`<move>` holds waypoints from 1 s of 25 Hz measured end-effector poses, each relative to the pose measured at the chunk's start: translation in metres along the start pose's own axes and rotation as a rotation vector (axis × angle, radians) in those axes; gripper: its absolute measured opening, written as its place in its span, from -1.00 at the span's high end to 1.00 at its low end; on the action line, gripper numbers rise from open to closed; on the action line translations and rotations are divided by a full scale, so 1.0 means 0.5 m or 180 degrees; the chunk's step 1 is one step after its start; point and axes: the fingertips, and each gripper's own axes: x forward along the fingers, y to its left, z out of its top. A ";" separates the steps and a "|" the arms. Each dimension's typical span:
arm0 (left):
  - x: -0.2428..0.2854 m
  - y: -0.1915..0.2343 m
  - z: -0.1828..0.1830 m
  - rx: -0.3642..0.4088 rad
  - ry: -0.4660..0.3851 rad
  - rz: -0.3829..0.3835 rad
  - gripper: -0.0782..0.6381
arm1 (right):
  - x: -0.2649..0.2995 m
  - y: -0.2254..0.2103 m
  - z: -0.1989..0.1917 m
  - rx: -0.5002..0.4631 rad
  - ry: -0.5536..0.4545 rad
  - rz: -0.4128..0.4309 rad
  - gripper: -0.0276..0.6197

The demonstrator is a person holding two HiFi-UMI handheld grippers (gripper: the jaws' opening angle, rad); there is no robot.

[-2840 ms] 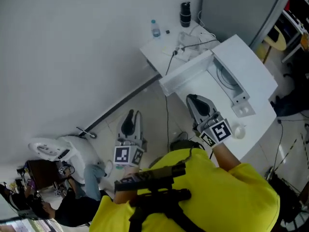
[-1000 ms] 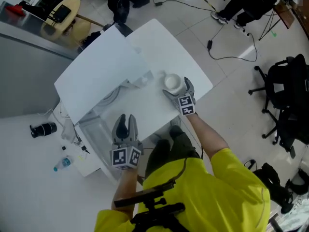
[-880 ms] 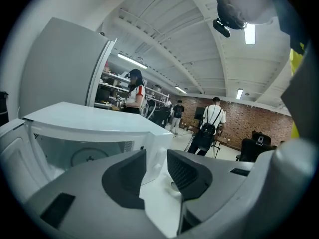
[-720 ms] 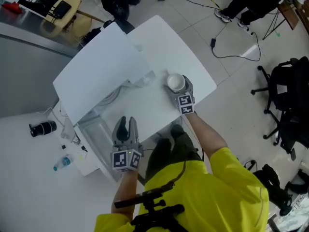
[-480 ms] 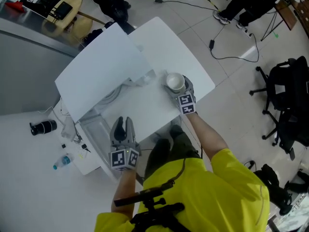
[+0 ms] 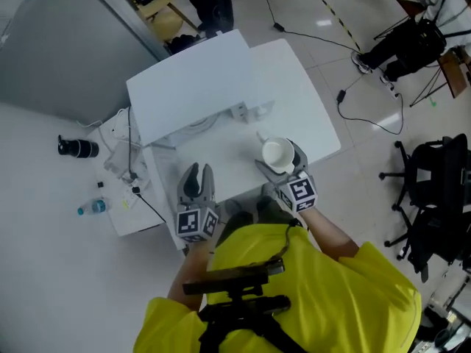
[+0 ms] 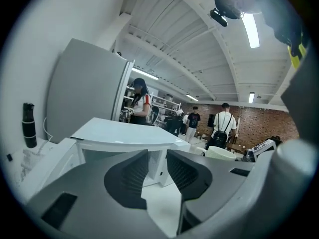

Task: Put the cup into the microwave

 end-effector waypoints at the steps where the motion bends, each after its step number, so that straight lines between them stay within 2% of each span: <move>1: -0.008 0.015 0.000 -0.0026 -0.0006 0.0063 0.47 | 0.012 0.022 0.005 -0.0036 0.0005 0.0092 -0.52; 8: -0.033 0.093 -0.013 -0.0189 0.0014 0.0352 0.47 | 0.154 0.134 0.000 -0.0279 0.0139 0.0623 -0.52; 14: -0.010 0.133 -0.044 -0.0312 0.0073 0.0469 0.47 | 0.352 0.186 -0.070 -0.0432 0.0202 0.0894 -0.52; 20: 0.023 0.162 -0.087 -0.0425 0.0143 0.0464 0.47 | 0.546 0.193 -0.130 -0.0557 0.0271 0.0848 -0.52; 25: 0.034 0.182 -0.108 -0.0474 0.0193 0.0497 0.47 | 0.616 0.201 -0.123 -0.0518 0.0180 0.0800 -0.52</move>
